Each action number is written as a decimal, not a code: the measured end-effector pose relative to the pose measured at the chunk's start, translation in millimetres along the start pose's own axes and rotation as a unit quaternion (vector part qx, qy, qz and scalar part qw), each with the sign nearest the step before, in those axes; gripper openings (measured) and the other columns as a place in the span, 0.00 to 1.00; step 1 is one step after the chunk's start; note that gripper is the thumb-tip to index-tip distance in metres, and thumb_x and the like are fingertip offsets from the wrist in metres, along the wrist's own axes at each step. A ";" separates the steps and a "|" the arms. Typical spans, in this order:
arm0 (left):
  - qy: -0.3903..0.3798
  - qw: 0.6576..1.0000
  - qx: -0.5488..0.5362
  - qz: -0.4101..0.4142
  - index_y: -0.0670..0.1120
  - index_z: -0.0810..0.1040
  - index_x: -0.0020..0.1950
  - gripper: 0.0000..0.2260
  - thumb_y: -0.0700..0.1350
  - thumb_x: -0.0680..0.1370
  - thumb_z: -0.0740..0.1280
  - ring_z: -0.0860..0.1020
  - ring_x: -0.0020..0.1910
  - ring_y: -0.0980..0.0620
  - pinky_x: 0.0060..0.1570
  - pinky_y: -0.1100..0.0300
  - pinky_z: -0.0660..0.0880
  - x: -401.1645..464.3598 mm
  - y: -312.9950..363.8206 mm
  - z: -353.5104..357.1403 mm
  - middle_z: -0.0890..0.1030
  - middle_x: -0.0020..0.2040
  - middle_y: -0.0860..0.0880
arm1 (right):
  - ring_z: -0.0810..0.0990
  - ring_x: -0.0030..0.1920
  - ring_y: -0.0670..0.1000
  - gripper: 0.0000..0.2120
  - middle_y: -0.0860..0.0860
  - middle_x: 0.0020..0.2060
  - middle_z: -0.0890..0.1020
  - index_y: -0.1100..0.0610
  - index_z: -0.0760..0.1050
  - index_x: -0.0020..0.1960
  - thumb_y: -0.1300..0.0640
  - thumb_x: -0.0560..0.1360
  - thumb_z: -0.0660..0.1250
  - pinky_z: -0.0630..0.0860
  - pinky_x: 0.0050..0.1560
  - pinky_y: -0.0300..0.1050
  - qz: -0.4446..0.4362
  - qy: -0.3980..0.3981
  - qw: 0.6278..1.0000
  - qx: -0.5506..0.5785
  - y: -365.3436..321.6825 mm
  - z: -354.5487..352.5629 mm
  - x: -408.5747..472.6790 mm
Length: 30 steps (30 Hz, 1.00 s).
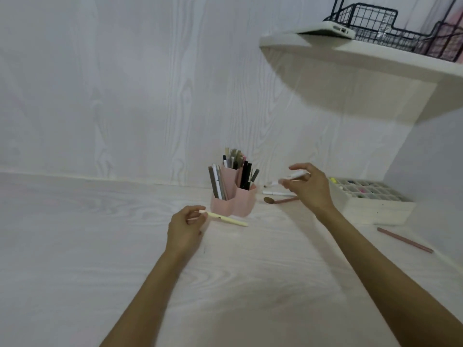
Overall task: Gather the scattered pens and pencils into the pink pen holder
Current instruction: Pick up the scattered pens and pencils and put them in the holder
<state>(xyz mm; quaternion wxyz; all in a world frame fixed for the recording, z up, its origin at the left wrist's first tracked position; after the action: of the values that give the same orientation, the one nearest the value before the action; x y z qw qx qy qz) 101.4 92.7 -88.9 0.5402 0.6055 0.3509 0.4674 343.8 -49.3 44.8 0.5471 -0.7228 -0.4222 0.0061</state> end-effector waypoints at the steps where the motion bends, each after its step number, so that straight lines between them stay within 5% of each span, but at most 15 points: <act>1: 0.008 1.000 -0.012 -0.006 0.47 0.81 0.50 0.04 0.42 0.78 0.67 0.78 0.41 0.54 0.38 0.57 0.76 1.2 -1.2 -1.6 0.81 0.44 0.50 | 0.82 0.39 0.50 0.14 0.57 0.43 0.83 0.56 0.75 0.51 0.61 0.68 0.75 0.79 0.47 0.47 -0.002 0.007 1.000 0.027 -9.6 3.2 8.6; 5: 0.024 0.999 -0.035 -0.021 0.50 0.80 0.49 0.04 0.42 0.78 0.66 0.78 0.38 0.56 0.33 0.63 0.74 4.5 -5.2 -4.4 0.80 0.44 0.51 | 0.81 0.43 0.54 0.14 0.61 0.50 0.80 0.59 0.68 0.61 0.61 0.77 0.64 0.78 0.51 0.53 -0.031 -0.035 0.998 -0.042 -32.4 32.2 31.9; 9: 0.021 0.999 -0.023 -0.015 0.49 0.80 0.50 0.05 0.42 0.78 0.66 0.78 0.39 0.58 0.31 0.65 0.75 4.1 -6.6 -3.9 0.80 0.44 0.52 | 0.79 0.44 0.54 0.21 0.53 0.41 0.79 0.57 0.60 0.66 0.59 0.77 0.64 0.75 0.47 0.49 -0.091 -0.039 0.983 -0.152 -39.1 63.6 29.1; 14: 0.025 0.999 -0.035 -0.017 0.49 0.80 0.50 0.04 0.43 0.78 0.66 0.78 0.39 0.57 0.33 0.64 0.74 3.7 -7.1 -4.7 0.80 0.44 0.51 | 0.79 0.39 0.52 0.16 0.49 0.39 0.83 0.54 0.67 0.60 0.51 0.76 0.66 0.69 0.35 0.43 -0.141 0.010 0.969 -0.204 -26.3 84.8 12.0; 17: 0.025 0.999 -0.033 -0.015 0.49 0.79 0.51 0.04 0.43 0.78 0.66 0.79 0.40 0.57 0.30 0.68 0.75 3.8 -5.0 -5.4 0.80 0.45 0.51 | 0.77 0.49 0.53 0.13 0.50 0.44 0.82 0.52 0.75 0.61 0.51 0.78 0.62 0.67 0.37 0.42 -0.181 0.015 0.946 -0.270 -15.9 97.7 -1.3; 21: 0.024 0.998 -0.043 -0.025 0.49 0.79 0.51 0.04 0.44 0.78 0.67 0.79 0.41 0.56 0.33 0.66 0.76 4.3 -3.8 -6.2 0.80 0.45 0.51 | 0.72 0.53 0.55 0.17 0.55 0.51 0.77 0.51 0.71 0.68 0.55 0.80 0.56 0.72 0.43 0.48 -0.186 0.014 0.926 -0.328 -6.0 103.8 -7.7; 24: 0.021 0.997 -0.062 -0.035 0.49 0.79 0.52 0.04 0.44 0.78 0.67 0.79 0.43 0.55 0.36 0.63 0.75 3.9 -2.8 -6.0 0.80 0.46 0.51 | 0.71 0.51 0.53 0.20 0.53 0.50 0.74 0.50 0.64 0.72 0.56 0.80 0.56 0.72 0.45 0.47 -0.190 -0.018 0.931 -0.311 -5.3 103.8 -12.5; 27: 0.022 0.993 -0.105 -0.053 0.47 0.79 0.53 0.05 0.43 0.77 0.67 0.80 0.42 0.55 0.37 0.63 0.75 3.5 -1.2 -6.5 0.81 0.45 0.49 | 0.72 0.47 0.48 0.20 0.47 0.47 0.71 0.51 0.63 0.71 0.52 0.80 0.58 0.70 0.39 0.42 -0.152 0.052 0.972 -0.170 -1.4 90.3 -32.2; 30: 0.016 0.988 -0.136 -0.064 0.46 0.80 0.55 0.08 0.44 0.77 0.68 0.80 0.41 0.56 0.36 0.65 0.76 3.4 2.7 -5.3 0.82 0.44 0.50 | 0.76 0.43 0.49 0.19 0.49 0.46 0.75 0.51 0.65 0.64 0.43 0.77 0.61 0.68 0.37 0.37 0.023 0.078 0.997 0.000 22.9 86.8 -47.5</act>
<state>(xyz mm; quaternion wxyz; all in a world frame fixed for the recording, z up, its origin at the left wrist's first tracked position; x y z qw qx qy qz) 97.2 97.1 -85.7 0.6410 0.4950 0.3305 0.4847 286.2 -11.5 -29.8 0.5782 -0.7307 -0.3611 -0.0375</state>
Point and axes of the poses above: each hand's wrist, its own x-axis towards the middle knuckle, its own z-axis out of the palm, y = z × x, the point moved 7 cm from there along x, towards the middle knuckle
